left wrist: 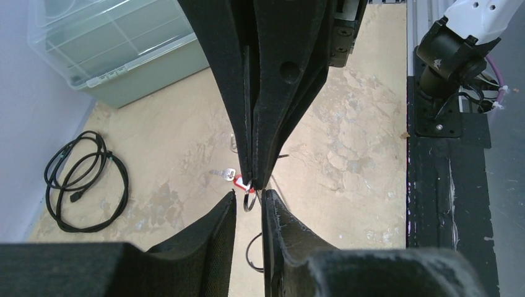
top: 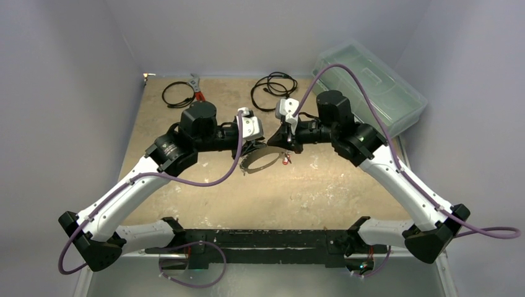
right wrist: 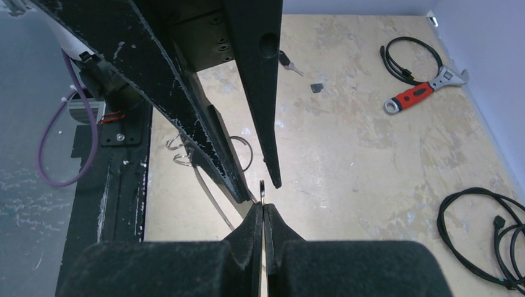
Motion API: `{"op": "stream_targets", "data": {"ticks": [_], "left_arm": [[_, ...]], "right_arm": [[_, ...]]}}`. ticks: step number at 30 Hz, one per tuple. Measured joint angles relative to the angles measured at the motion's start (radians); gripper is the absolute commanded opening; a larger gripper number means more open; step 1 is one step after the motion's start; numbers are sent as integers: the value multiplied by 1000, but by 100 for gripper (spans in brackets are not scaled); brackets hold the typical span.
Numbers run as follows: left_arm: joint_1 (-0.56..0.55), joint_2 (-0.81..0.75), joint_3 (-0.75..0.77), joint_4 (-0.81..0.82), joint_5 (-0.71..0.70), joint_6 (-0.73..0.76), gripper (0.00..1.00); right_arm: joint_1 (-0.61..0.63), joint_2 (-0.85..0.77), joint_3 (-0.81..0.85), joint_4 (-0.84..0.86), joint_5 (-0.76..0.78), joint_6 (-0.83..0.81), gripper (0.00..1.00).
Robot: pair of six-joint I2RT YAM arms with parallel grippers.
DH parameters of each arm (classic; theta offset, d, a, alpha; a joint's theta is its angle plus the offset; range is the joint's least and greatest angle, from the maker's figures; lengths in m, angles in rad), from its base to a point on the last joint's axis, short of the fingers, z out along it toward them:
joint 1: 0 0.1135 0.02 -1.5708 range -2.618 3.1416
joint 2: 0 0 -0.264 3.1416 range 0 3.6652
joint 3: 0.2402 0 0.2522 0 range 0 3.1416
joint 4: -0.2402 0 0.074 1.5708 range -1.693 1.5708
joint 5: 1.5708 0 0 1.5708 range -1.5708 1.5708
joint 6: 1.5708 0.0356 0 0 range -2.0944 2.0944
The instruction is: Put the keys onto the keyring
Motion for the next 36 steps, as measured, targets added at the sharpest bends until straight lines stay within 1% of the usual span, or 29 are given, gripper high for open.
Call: {"op": "stream_targets", "data": {"ticks": [1,6,8,14,20,27,29,31,34,36], "left_arm": [[0,0,1,-1,0,0,20],[0,-1,16,-19,-18,0,30],[0,-4,19,-22,-30,0,32],[0,-20,19,-26,-52,0,30],[0,-20,20,-29,-45,0,28],[0,16,20,-30,-14,0,22],[0,21,20,-30,-9,-1,19],[0,24,20,-29,-5,-1,11],[0,25,20,-30,2,-3,4],[-1,27,20,-30,6,-5,3]], "right_arm": [[2,0,0,-2,1,-2,0],[13,-3,0,-8,14,-5,0],[16,-5,0,-12,18,-6,0],[22,-5,0,-13,19,-10,0],[24,-5,0,-13,24,-10,0],[26,-5,0,-13,27,-11,0],[25,-5,0,-19,30,-13,0],[26,-6,0,-20,36,-14,0],[26,-6,0,-19,42,-16,0],[26,-6,0,-19,44,-18,0]]}}
